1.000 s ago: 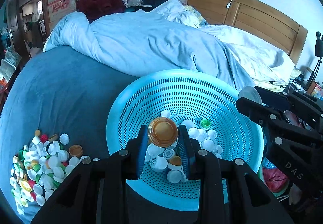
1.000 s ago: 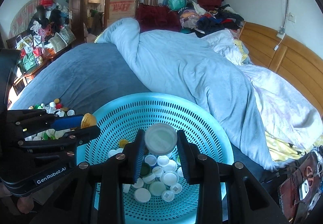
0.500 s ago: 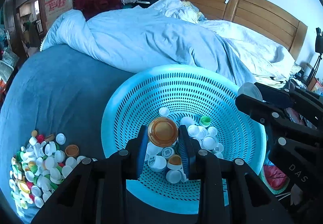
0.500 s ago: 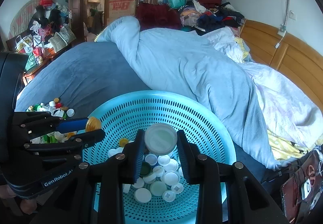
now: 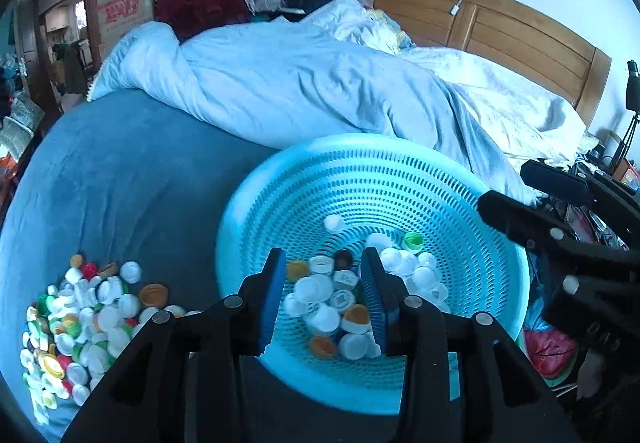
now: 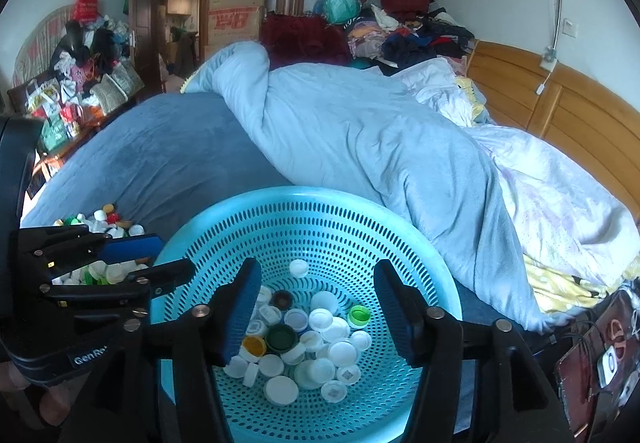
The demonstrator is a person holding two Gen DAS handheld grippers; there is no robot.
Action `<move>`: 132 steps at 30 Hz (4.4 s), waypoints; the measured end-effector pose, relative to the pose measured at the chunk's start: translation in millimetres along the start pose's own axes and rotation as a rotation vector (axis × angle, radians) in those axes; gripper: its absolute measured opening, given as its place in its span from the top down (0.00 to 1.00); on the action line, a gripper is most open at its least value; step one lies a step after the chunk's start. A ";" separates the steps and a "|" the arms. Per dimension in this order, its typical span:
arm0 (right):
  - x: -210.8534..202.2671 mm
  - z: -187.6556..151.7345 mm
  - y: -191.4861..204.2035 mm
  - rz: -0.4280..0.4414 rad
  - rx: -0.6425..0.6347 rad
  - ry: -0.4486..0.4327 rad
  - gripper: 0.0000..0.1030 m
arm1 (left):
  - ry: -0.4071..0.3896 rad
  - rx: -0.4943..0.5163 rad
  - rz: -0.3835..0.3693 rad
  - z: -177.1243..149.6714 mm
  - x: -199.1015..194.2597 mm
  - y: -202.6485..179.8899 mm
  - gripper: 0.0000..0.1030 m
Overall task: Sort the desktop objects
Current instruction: 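Open both grippers to drop the caps into the basket, then grasp a white cap with the left gripper while the right gripper grasps a white cap, then carry both white caps over the blue basket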
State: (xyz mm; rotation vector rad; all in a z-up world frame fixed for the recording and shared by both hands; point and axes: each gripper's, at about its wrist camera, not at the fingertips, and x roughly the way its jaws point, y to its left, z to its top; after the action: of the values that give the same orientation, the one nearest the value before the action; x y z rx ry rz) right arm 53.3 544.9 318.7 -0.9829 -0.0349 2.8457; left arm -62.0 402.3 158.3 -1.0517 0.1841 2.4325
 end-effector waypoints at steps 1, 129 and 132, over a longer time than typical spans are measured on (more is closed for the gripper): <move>-1.8 -0.6 3.0 0.017 0.000 -0.007 0.38 | -0.014 -0.008 0.012 -8.8 -8.0 10.9 0.68; -19.8 2.1 59.2 0.190 -0.019 -0.024 0.87 | -0.032 -0.073 0.085 -19.0 -60.4 52.0 0.73; -17.6 3.2 51.2 0.177 -0.009 -0.023 0.87 | -0.029 -0.057 0.066 -11.4 -54.3 39.7 0.73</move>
State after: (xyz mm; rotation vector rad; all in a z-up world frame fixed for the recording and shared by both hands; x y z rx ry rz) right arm 59.2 491.9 328.7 -1.0016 0.0386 3.0192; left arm -41.6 343.6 186.7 -1.0500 0.1434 2.5242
